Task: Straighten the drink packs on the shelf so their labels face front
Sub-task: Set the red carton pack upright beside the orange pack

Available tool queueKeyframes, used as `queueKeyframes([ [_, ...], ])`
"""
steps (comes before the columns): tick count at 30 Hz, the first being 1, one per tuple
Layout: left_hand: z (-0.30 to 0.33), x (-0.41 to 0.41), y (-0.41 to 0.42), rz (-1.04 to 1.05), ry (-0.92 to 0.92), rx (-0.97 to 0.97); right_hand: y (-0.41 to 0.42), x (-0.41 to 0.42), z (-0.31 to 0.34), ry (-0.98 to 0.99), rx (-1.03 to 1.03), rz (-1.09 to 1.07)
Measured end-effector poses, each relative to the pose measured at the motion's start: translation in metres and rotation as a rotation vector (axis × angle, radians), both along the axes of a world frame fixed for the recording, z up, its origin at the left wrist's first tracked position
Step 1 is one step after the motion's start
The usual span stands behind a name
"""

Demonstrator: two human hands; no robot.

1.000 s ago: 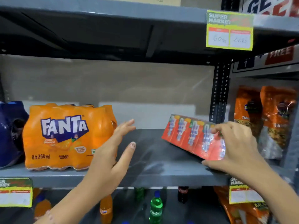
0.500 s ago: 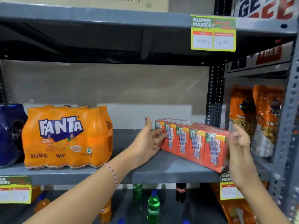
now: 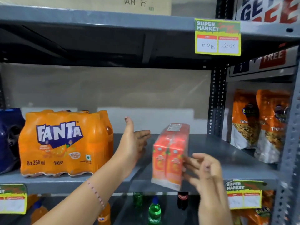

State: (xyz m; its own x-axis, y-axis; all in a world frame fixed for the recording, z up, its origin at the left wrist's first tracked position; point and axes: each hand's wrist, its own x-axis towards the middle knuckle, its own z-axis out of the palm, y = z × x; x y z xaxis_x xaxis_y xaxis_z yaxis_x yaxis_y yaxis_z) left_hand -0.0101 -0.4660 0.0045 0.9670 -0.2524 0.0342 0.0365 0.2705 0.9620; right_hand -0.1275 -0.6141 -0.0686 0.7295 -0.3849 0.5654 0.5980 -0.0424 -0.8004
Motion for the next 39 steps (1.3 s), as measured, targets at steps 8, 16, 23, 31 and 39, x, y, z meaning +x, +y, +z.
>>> queueKeyframes([
  [8,-0.013,-0.021,0.006,0.284,-0.071,0.142,0.042,0.037,0.027,0.287,-0.005,0.441],
  [16,0.007,0.043,0.006,0.36,0.064,0.298,-0.036,0.103,0.081,0.247,0.151,0.117],
  [23,0.011,0.067,-0.004,0.429,-0.09,0.351,-0.093,0.185,0.076,0.52,-0.096,0.184],
  [31,0.005,0.051,-0.001,0.456,-0.139,0.423,-0.086,0.166,0.067,0.491,0.001,0.199],
  [39,0.002,0.012,0.007,0.507,-0.203,0.498,-0.085,0.118,0.069,0.528,-0.053,0.25],
])
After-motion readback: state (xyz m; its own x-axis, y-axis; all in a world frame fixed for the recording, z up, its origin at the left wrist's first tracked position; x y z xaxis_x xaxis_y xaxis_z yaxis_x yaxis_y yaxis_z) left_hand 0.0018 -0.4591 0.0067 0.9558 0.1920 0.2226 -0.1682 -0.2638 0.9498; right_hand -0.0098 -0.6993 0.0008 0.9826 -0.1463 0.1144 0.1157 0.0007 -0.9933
